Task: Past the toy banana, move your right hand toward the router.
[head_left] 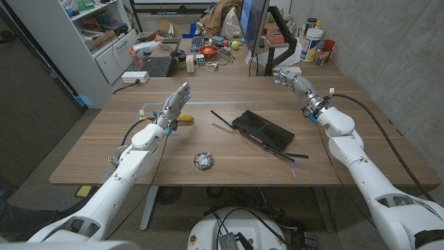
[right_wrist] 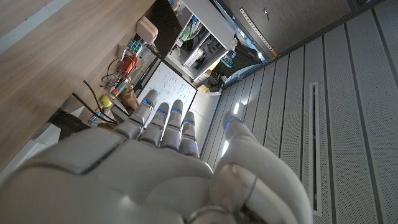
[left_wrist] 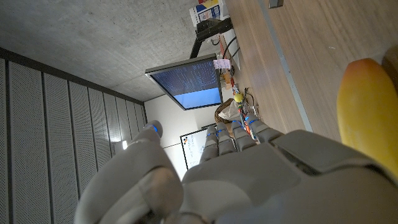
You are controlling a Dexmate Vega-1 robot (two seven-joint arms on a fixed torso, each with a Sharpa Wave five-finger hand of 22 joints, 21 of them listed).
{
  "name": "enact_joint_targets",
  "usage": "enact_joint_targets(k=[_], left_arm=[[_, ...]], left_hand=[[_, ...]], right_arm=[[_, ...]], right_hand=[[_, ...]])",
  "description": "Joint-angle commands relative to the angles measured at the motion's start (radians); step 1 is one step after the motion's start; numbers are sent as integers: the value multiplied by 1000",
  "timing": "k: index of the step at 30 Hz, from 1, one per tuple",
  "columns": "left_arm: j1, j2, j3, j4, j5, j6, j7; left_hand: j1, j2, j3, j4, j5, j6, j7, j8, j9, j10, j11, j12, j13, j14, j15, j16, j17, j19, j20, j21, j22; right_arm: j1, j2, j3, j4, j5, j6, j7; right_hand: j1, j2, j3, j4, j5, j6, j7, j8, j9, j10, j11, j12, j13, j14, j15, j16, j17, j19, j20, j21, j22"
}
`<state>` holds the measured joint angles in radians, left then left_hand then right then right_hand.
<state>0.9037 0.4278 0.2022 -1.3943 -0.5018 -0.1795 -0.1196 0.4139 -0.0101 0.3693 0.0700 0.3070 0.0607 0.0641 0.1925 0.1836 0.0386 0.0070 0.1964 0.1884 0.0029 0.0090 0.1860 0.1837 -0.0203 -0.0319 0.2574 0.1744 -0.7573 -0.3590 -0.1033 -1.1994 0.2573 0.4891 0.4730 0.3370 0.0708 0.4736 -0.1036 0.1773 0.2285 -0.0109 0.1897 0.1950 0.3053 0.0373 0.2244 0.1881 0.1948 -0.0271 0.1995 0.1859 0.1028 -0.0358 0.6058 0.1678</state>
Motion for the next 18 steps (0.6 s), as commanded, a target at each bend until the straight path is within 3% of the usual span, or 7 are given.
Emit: enact_joint_targets(k=[1,5,18], left_arm=[[-1,-2,1,6,-1,2,-1],[-2,-5,0,10,-2,-1,-1],[-1,-7,-3,17,-4,6,0]], left_hand=[[8,6,1,-3,-1,7,3,4,3,7,-4,5,3,-3,6,3,2,1,-12,-7,3],[8,6,0,-3,-1,8,2,4,3,6,-3,5,3,-3,6,3,2,1,-12,-8,3],[9,8,-1,-3,-2,12,2,6,3,3,-3,4,4,-5,7,3,2,1,-9,-13,4]], right_arm=[[1,-9,-8,-17,-13,29,14],[-1,-10,-10,-21,-21,35,10],[10,-15,-23,-16,-33,55,28]], right_hand=[[-1,-4,1,-5,-1,9,-8,10,4,-5,-5,-3,4,-2,3,-2,3,-2,-14,-9,1],[-2,-4,2,-8,-1,16,-24,12,3,-36,-26,-14,3,-2,8,-3,2,-2,-6,-21,1],[0,-2,5,-11,0,22,-42,14,3,-36,-25,-13,2,1,15,-4,1,0,0,-33,2]])
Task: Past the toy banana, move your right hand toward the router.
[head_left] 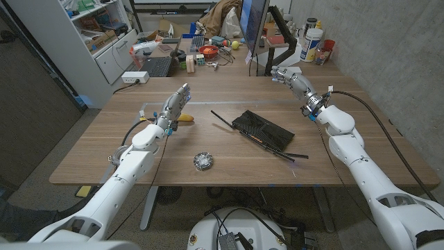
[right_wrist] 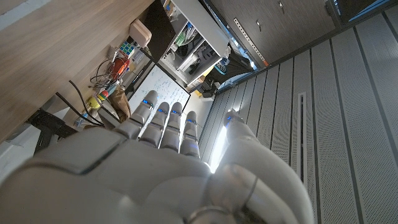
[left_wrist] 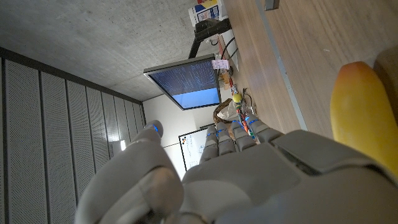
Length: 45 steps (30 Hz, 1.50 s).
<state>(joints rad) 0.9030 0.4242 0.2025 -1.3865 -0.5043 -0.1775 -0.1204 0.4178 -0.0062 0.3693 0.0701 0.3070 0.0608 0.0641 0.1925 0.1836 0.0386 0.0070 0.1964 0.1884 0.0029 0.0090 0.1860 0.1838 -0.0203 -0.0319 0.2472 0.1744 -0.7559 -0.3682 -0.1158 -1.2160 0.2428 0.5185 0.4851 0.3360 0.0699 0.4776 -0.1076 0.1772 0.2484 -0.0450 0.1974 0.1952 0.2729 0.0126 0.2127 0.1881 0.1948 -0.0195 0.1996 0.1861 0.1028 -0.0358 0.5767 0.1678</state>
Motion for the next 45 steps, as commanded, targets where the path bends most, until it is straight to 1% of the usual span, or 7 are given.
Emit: enact_joint_targets(k=[1,5,13,19,31,45], left_arm=[[-1,-4,-3,10,-1,4,2],[-3,-5,-4,13,-1,2,1],[-7,-6,-6,16,-1,-1,-3],[-10,-4,-6,14,0,2,-3],[-16,0,-9,15,0,4,-6],[-24,2,-6,21,1,6,-19]], left_hand=[[6,4,-1,-3,-2,12,2,6,3,4,-6,4,4,-5,6,3,2,1,-9,-3,4],[6,5,-1,-4,-3,14,1,6,3,4,-7,4,4,-6,5,2,2,1,-9,-4,4],[6,5,-2,-4,-3,16,1,7,3,4,-5,5,4,-5,5,3,2,2,-8,-7,4],[7,6,-3,-4,-4,17,-1,7,3,3,-5,5,4,-6,4,3,2,2,-8,-8,4],[7,7,-4,-5,-5,16,-5,6,3,3,-4,5,4,-6,5,3,2,3,-7,-12,4],[8,8,-6,-5,-6,18,-7,6,3,3,-6,5,4,-7,5,3,2,3,-5,-16,4]], right_arm=[[9,-8,-12,-2,-23,29,15],[15,-14,-17,0,-34,41,20],[34,-23,-30,13,-58,66,32],[46,-32,-41,23,-87,94,32],[51,-38,-55,33,-158,151,-7],[44,-58,-67,13,-251,199,-57]], right_hand=[[0,-1,1,-7,0,3,-8,6,3,-5,0,-2,2,2,7,-4,1,0,0,-4,2],[1,-1,1,-9,0,8,-18,8,3,-2,-5,0,2,5,3,-3,0,1,2,-9,2],[2,-1,3,-10,0,12,-18,8,3,5,-1,2,2,7,2,-3,-1,4,1,-13,2],[3,0,4,-12,0,14,-20,9,3,8,-6,4,2,10,-2,-3,-1,7,-1,-16,2],[4,1,6,-14,0,12,-27,7,3,14,-7,7,2,12,-6,-3,-1,11,-5,-23,2],[6,1,8,-17,1,12,-33,6,3,18,-7,8,2,14,-14,-4,-2,15,-9,-31,2]])
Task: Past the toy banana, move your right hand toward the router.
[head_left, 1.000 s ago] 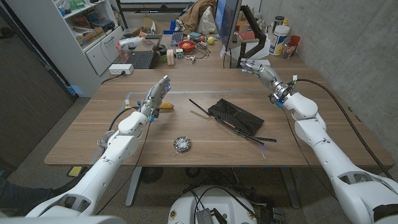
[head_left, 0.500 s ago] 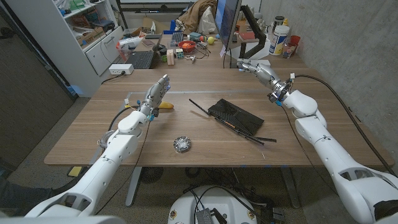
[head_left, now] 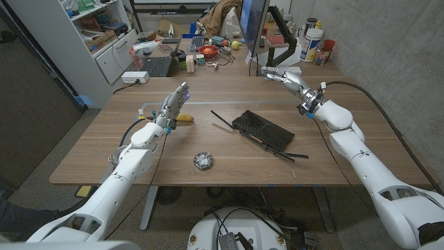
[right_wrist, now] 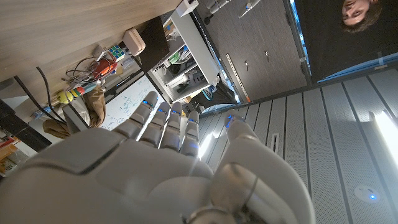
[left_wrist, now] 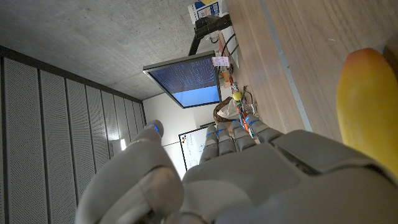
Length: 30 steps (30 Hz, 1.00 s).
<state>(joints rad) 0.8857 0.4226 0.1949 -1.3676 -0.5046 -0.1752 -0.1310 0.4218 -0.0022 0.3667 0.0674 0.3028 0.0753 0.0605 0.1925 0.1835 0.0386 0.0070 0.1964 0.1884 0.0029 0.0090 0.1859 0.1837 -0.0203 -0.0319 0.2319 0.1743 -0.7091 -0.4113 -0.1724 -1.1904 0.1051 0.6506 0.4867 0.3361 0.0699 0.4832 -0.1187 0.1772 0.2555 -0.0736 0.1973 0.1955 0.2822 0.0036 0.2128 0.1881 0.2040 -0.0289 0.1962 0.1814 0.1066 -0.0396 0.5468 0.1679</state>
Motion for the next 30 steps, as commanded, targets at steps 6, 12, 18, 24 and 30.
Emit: enact_joint_targets(k=[6,12,18,24,30], left_arm=[[-5,5,2,-3,2,8,-7],[-3,4,2,-5,1,12,-5],[-1,4,2,-6,2,11,-4],[-1,4,2,-7,3,10,-3],[-1,3,2,-7,3,9,-2]], left_hand=[[4,5,-4,-3,-3,3,-3,6,4,3,-6,5,4,-8,5,3,2,3,-4,-2,4],[4,5,-5,-3,-3,4,-4,6,4,2,-8,5,4,-8,4,3,2,3,-3,-3,4],[5,6,-5,-3,-4,3,-3,6,4,2,-6,5,4,-7,5,3,2,5,-2,-3,5],[5,6,-6,-3,-4,3,-2,6,4,3,-6,6,4,-7,5,3,2,7,-2,-4,5],[5,6,-7,-3,-5,4,-4,6,4,2,-9,5,4,-7,5,3,2,7,-2,-6,5]], right_arm=[[-1,-26,-16,-16,-145,78,-68],[1,-35,-23,-21,-190,92,-88],[3,-45,-29,-25,-248,109,-118],[2,-53,-33,-28,-283,115,-138],[0,-62,-36,-34,-344,127,-177]], right_hand=[[7,0,3,-7,2,5,-6,6,3,13,0,9,2,8,-6,0,3,14,-7,-4,2],[7,0,3,-7,2,4,-7,5,3,13,-1,9,2,8,-6,0,3,14,-8,-6,2],[6,0,3,-7,2,5,-7,6,3,11,1,9,2,9,-6,0,3,14,-8,-9,2],[6,0,4,-8,2,5,-8,6,3,12,2,9,2,9,-6,-1,3,14,-9,-12,2],[6,0,4,-8,3,5,-9,5,3,12,-1,9,2,8,-7,-1,3,15,-9,-16,2]])
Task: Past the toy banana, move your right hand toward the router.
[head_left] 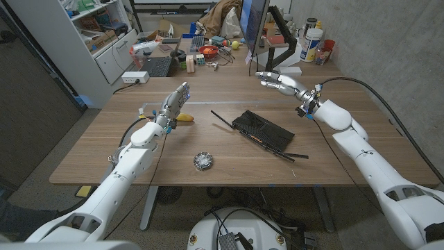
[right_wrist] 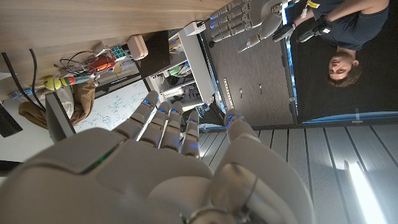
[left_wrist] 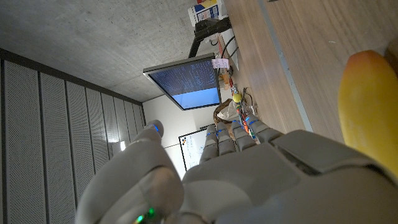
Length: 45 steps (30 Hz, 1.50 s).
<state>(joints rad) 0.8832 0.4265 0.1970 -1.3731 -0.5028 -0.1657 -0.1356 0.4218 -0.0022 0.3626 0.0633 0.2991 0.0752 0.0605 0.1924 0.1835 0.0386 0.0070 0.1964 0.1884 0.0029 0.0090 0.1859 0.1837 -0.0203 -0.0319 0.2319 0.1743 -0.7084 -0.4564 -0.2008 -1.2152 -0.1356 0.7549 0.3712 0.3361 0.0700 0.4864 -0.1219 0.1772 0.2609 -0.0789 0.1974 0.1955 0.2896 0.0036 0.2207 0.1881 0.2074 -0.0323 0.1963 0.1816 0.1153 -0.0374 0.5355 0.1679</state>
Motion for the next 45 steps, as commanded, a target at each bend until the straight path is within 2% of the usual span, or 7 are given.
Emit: enact_joint_targets(k=[1,14,32,45], left_arm=[[0,-1,1,-1,1,-1,2],[0,-4,2,2,0,-1,3],[13,1,1,-16,0,13,10],[13,0,2,-20,4,10,15]], left_hand=[[5,6,-3,1,-1,4,-4,6,4,2,-9,5,4,-7,5,3,2,7,-2,-6,5],[5,8,-5,0,-2,6,-3,6,4,0,-9,5,4,-8,6,3,2,5,0,-10,5],[6,9,-7,0,-4,8,-1,6,4,0,-8,5,4,-10,7,2,2,3,3,-14,6],[6,10,-8,0,-5,9,-1,6,4,-1,-8,5,4,-10,7,3,2,3,2,-16,6]], right_arm=[[-1,-20,-9,-11,-126,28,-74],[2,-34,-21,-11,-226,45,-149],[17,-61,-48,0,-291,76,-180],[24,-77,-62,4,-395,94,-262]], right_hand=[[6,0,1,-5,3,-1,-4,5,3,5,-1,1,2,4,-4,-2,3,7,-12,-5,2],[5,0,2,-6,3,-2,-8,4,3,3,-4,0,2,3,-6,-3,3,6,-11,-13,2],[1,-1,1,-5,4,-4,-13,3,3,8,-7,1,2,4,-10,-2,4,10,-13,-22,3],[-1,0,2,-4,5,-6,-16,3,4,6,-15,1,2,6,-14,-2,4,14,-16,-29,3]])
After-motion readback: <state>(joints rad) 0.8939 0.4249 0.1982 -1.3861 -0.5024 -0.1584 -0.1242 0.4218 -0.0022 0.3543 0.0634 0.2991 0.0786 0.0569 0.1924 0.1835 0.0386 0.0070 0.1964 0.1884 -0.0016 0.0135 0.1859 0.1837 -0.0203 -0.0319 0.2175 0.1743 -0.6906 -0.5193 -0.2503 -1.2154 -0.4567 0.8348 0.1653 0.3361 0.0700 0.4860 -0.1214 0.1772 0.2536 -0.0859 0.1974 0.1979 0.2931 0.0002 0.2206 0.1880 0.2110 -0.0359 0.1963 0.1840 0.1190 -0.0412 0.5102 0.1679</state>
